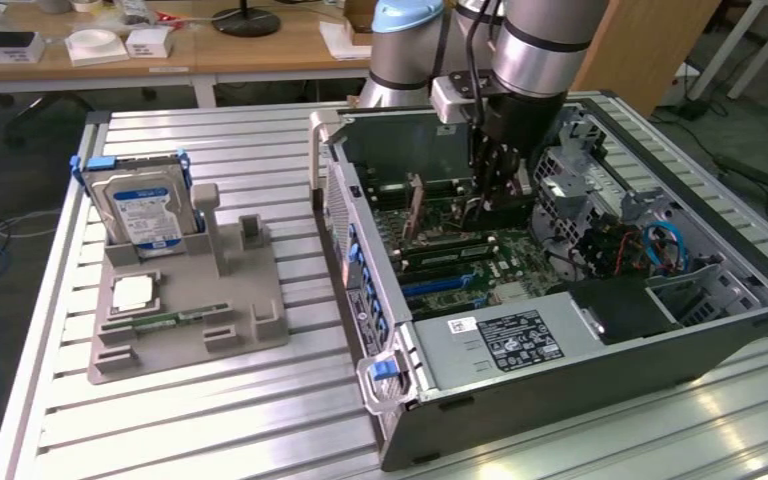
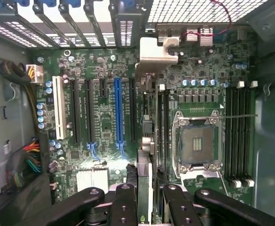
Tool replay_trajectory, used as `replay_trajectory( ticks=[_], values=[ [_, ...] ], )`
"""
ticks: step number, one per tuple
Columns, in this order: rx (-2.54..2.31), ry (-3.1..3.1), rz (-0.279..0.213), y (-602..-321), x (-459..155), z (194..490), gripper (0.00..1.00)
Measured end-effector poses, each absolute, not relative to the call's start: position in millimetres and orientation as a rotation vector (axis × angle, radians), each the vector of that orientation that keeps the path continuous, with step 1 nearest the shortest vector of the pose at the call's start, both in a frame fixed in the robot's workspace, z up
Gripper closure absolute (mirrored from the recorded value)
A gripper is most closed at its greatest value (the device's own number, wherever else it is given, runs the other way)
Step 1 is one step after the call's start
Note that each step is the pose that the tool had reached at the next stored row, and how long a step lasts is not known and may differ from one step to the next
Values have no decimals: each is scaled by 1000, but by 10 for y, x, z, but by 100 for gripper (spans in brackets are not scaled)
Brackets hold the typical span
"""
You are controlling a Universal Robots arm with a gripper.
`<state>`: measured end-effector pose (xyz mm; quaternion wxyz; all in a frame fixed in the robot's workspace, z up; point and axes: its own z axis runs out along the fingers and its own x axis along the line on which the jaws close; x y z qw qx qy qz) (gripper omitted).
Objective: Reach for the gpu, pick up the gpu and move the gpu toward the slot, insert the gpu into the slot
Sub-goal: 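Insert the gpu into the slot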
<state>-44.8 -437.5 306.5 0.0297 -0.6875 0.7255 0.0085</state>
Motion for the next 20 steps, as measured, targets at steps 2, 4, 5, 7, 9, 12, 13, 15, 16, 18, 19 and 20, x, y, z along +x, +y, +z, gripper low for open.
replay_trajectory(
  ticks=[2, 4, 5, 7, 9, 12, 13, 15, 16, 18, 19, 20],
  values=[
    [-2122, 2238, 22, -4391, -448, 3056, 74],
    [-2126, 2240, 19, -4405, -448, 3046, 74],
    [-2130, 2238, 20, -4412, -448, 3042, 74],
    [-2146, 2225, 23, -4416, -450, 3036, 74],
    [-2167, 2207, 26, -4418, -450, 3028, 74],
    [-2188, 2188, 29, -4423, -454, 3015, 74],
    [-2191, 2186, 28, -4430, -457, 3011, 74],
    [-2192, 2185, 28, -4454, -468, 3004, 74],
    [-2192, 2185, 28, -4474, -473, 3001, 74],
    [-2192, 2186, 28, -4509, -480, 2996, 74],
    [-2192, 2186, 28, -4524, -486, 2993, 74],
    [-2192, 2186, 28, -4537, -496, 2991, 74]
  ],
)
